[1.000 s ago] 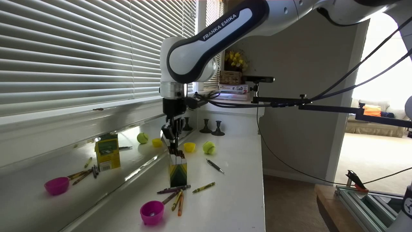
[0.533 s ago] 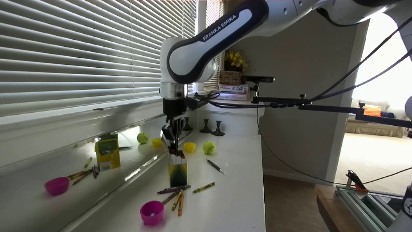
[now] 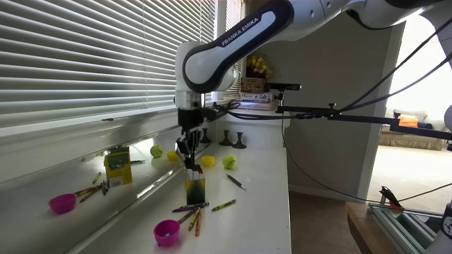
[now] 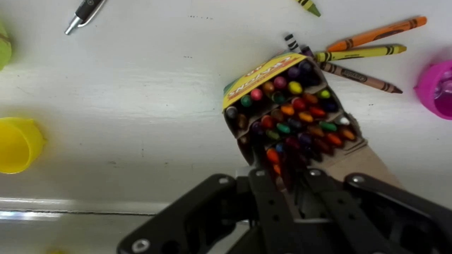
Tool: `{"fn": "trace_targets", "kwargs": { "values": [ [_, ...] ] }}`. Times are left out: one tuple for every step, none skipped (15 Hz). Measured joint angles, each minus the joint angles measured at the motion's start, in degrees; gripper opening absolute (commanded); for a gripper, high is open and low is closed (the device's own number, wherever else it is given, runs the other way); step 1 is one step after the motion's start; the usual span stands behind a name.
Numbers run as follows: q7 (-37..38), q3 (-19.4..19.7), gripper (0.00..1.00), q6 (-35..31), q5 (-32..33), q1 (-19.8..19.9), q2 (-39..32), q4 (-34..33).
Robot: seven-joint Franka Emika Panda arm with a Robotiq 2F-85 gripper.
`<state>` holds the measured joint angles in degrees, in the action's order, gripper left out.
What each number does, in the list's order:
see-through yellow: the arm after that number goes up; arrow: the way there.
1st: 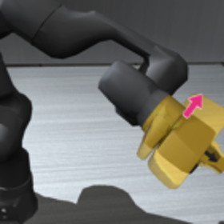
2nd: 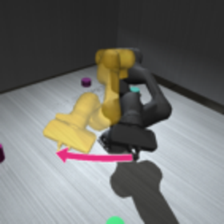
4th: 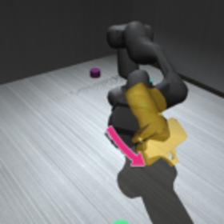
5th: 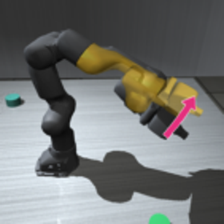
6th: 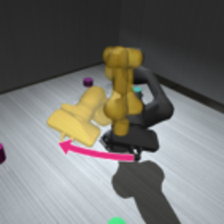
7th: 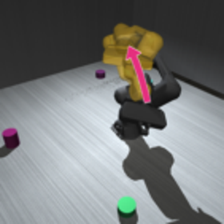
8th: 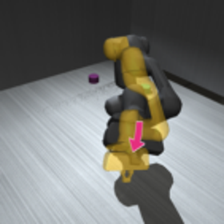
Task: Pick up a crayon from the box
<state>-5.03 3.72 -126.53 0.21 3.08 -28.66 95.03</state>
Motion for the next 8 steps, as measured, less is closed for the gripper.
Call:
{"fn": "trace_targets", "kwargs": {
  "values": [
    [-0.1, 0.0, 0.14, -0.2, 0.0, 0.0, 0.0, 0.0],
    [-0.1, 0.0, 0.13, -0.3, 0.0, 0.0, -0.1, -0.1],
    [-0.1, 0.0, 0.1, -0.3, 0.0, 0.0, -0.1, -0.1],
    [-0.1, 0.0, 0.11, -0.3, 0.0, 0.0, -0.2, -0.2],
    [-0.1, 0.0, 0.1, -0.3, 0.0, 0.0, -0.3, -0.2],
    [-0.1, 0.0, 0.11, -0.3, 0.0, 0.0, -0.4, -0.2],
    [-0.2, 0.0, 0.11, -0.3, 0.0, 0.0, -0.5, -0.3],
    [-0.2, -0.1, 0.12, -0.3, 0.0, 0.0, -0.6, -0.4]
  ]
}}
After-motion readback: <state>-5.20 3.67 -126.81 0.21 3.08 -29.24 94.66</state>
